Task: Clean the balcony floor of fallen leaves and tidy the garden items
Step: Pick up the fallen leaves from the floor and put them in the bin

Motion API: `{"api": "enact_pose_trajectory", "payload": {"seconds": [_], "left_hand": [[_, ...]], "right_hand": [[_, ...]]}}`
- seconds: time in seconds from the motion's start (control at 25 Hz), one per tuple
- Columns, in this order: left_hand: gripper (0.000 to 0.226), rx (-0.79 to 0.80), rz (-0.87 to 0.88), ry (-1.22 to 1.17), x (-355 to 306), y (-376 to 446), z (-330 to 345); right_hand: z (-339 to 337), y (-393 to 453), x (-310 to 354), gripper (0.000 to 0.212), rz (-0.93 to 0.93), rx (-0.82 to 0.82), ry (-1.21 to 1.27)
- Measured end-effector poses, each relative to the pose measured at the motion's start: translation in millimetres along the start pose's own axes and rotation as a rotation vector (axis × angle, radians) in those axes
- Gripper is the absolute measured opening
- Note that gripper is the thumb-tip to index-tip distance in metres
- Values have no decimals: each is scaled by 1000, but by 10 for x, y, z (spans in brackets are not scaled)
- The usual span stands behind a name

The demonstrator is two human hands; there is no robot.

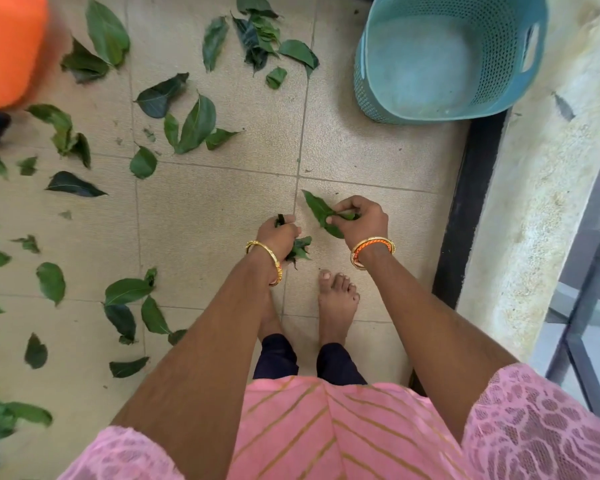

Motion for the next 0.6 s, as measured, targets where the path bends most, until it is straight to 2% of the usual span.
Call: {"api": "enact_pose_trajectory", "payload": {"seconds": [0.2, 0.36, 0.44, 0.6], "left_hand": [[44, 137, 75, -143, -261, -625, 246], [33, 195, 75, -192, -487, -1094, 122], [31, 210, 86, -206, -612, -1251, 41], [28, 221, 134, -245, -880, -1484, -88]], "right_hand": [[293, -598, 577, 15, -16, 207, 34], [443, -897, 1109, 21, 0, 446, 50], [427, -936, 1374, 23, -19, 395, -51], [393, -950, 1821, 30, -4, 250, -103]]}}
Point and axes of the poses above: each hand's wrist, its own y-axis towards the middle knuckle, its own z-axis out of the palm, x = y × z, the point moved 10 cm from there along y, towards the middle knuckle, and after that the axes turned 15 degrees about x, right-handed, at the moved point
